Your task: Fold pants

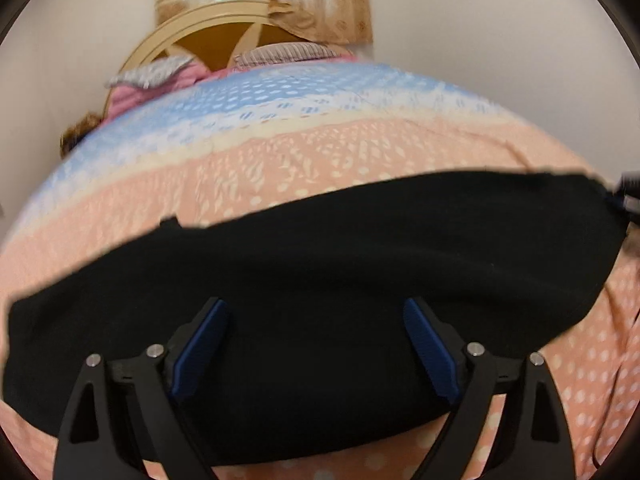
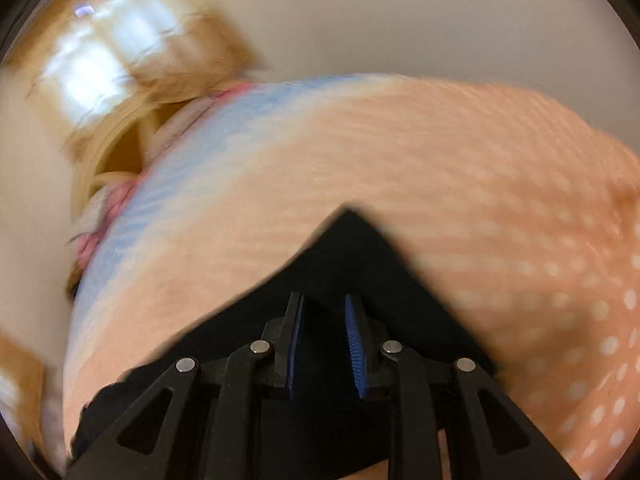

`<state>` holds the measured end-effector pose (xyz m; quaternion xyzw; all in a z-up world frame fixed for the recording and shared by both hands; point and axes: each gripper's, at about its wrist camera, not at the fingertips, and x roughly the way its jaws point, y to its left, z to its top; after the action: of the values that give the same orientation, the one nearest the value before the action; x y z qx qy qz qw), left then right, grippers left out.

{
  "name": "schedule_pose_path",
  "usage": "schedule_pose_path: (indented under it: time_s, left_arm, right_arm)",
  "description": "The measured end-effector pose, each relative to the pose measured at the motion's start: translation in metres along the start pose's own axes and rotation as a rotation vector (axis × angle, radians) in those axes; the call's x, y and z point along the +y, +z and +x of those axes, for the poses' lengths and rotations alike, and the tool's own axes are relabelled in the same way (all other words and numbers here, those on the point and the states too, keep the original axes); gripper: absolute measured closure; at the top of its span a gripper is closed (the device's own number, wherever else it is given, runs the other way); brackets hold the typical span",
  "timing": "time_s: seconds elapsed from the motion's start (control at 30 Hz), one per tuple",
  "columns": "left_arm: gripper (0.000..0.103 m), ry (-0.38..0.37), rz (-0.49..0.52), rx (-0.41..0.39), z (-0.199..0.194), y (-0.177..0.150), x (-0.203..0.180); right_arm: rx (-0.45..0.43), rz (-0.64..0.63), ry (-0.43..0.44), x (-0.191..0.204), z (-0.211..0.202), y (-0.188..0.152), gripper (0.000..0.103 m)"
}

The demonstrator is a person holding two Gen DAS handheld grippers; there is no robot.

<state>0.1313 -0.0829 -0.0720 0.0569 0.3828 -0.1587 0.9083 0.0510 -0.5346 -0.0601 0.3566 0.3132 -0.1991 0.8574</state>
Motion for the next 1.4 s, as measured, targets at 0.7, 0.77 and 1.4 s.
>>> schedule_pose_path:
  time_s: [0.7, 0.77, 1.4]
  left_arm:
    - [0.0, 0.004, -0.096, -0.05, -0.03, 0.01, 0.02]
    - [0.0, 0.002, -0.114, -0.06, -0.034, 0.01, 0.026]
    - [0.0, 0.07, -0.257, -0.124, -0.056, -0.001, 0.1]
  right_arm:
    - [0.061, -0.105, -0.098, -0.024, -0.037, -0.023, 0.044]
    - [0.073, -0.154, -0.144, -0.016, -0.035, -0.025, 0.052]
    - [0.032, -0.874, 0.224, 0.253, -0.075, -0.158, 0.089]
